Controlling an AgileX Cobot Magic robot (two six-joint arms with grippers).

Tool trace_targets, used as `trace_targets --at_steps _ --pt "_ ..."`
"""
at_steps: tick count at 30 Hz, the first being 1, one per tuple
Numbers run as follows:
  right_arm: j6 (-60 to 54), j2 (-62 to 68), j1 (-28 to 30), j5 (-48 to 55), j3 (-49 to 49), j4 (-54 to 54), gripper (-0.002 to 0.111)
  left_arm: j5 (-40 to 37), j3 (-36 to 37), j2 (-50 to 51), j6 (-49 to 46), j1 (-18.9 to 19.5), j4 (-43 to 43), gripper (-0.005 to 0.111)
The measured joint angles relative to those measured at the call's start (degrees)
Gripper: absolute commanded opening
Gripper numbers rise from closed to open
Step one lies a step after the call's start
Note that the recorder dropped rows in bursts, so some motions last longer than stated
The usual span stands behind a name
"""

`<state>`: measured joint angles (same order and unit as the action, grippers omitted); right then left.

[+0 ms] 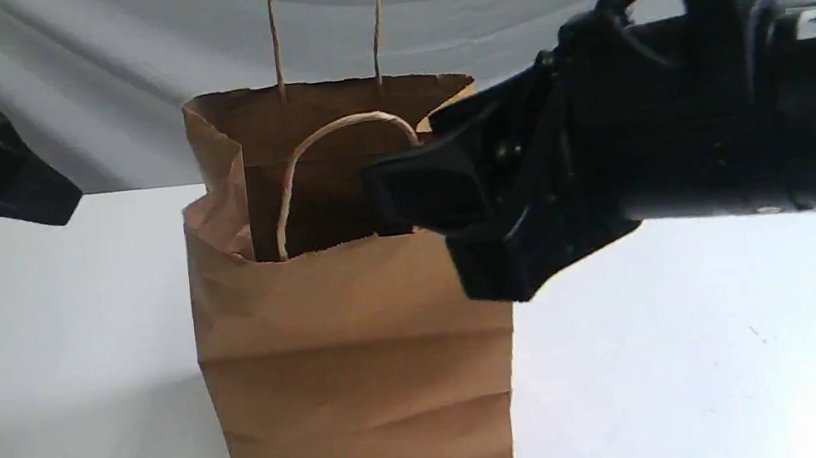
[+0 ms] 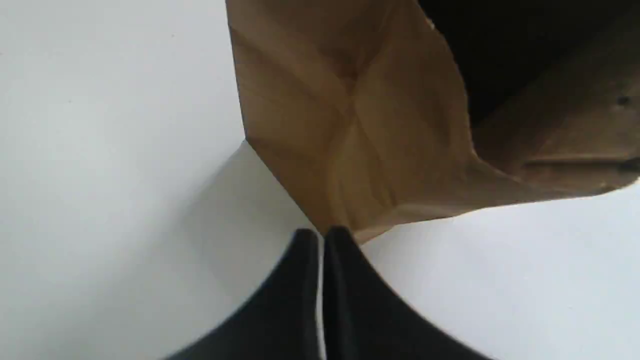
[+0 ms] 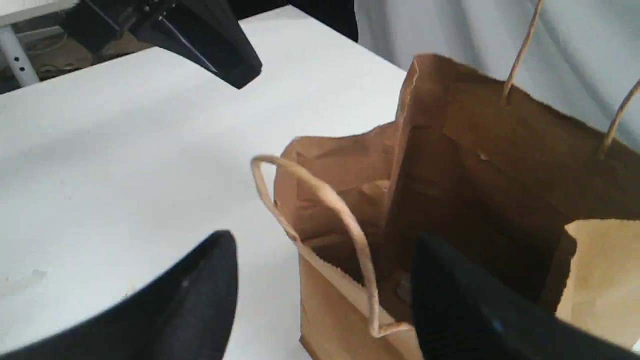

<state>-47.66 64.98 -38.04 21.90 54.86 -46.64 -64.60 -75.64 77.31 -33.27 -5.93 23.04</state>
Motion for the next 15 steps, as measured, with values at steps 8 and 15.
trace_targets --at_steps 8,15 --pt "14.18 -7.72 0.00 8.84 0.00 17.52 0.000 0.36 1.67 -8.62 0.00 0.00 1.91 0.000" --pt "19.08 -15.16 0.00 7.30 -0.10 24.27 0.000 8.62 15.33 -20.60 -0.12 0.00 6.91 0.000"
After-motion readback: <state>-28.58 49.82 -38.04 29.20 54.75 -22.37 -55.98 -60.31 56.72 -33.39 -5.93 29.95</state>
